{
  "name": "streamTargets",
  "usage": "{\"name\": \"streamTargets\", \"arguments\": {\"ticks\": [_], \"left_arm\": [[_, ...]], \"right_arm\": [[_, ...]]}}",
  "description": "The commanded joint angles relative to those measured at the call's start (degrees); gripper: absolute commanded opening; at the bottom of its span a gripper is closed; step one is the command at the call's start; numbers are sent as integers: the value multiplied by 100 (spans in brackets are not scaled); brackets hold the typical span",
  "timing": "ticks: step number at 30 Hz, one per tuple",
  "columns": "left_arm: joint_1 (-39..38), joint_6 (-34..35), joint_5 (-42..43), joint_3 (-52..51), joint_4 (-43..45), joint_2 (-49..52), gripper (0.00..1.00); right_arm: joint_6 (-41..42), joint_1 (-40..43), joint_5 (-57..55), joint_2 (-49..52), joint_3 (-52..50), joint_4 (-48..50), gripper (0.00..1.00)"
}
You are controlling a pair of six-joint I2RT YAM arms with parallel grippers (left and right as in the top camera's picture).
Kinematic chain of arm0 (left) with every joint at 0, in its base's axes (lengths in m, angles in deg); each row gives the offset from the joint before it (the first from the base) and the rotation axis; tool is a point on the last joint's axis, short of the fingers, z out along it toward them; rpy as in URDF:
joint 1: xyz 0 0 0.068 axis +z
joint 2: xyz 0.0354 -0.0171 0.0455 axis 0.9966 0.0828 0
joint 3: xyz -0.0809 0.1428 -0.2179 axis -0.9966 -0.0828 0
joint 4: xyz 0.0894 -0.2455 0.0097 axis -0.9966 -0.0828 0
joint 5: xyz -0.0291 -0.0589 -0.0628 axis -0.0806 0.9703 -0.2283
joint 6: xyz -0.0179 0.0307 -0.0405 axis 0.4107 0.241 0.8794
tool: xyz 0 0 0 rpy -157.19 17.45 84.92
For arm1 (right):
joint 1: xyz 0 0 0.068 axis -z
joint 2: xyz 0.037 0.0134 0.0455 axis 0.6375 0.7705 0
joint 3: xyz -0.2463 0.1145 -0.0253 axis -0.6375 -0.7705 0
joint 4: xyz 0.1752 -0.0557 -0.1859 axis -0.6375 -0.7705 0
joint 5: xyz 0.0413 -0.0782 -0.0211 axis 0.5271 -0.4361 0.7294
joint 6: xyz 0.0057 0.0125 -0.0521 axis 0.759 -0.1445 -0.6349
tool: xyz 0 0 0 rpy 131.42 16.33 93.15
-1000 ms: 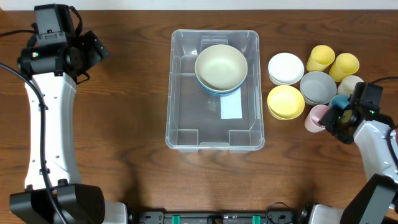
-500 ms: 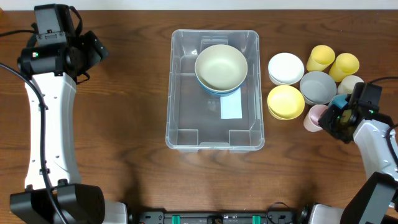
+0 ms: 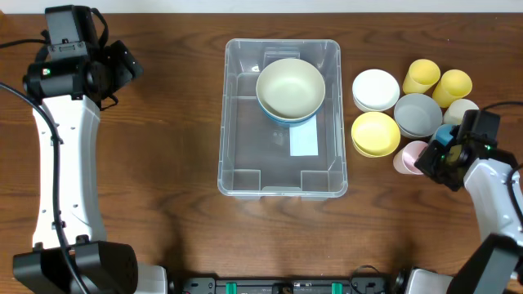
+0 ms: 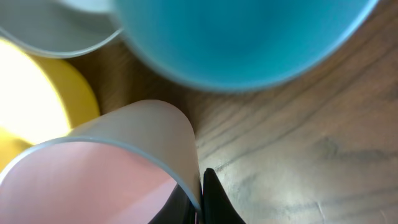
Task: Pack container
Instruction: 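Grasp the pink cup rim with the right gripper and lift, then carry the pink cup into the container's front left area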
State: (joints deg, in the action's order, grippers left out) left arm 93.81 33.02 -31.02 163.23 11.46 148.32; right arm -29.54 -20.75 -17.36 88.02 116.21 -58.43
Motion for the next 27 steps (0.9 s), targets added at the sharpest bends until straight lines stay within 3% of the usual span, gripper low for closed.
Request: {"name": "streamTargets", "arguments": {"ticks": [1, 15, 27], "left_arm": [[15, -11, -92, 52, -17, 55, 98], [15, -11, -92, 52, -17, 55, 98], [15, -11, -92, 52, -17, 55, 98]], "right_arm": [[-278, -299, 52, -505, 337, -162, 1], [-533, -2398, -120, -1416, 1945, -1220, 1], [-970, -4553, 127, -1119, 2144, -271, 1]]}}
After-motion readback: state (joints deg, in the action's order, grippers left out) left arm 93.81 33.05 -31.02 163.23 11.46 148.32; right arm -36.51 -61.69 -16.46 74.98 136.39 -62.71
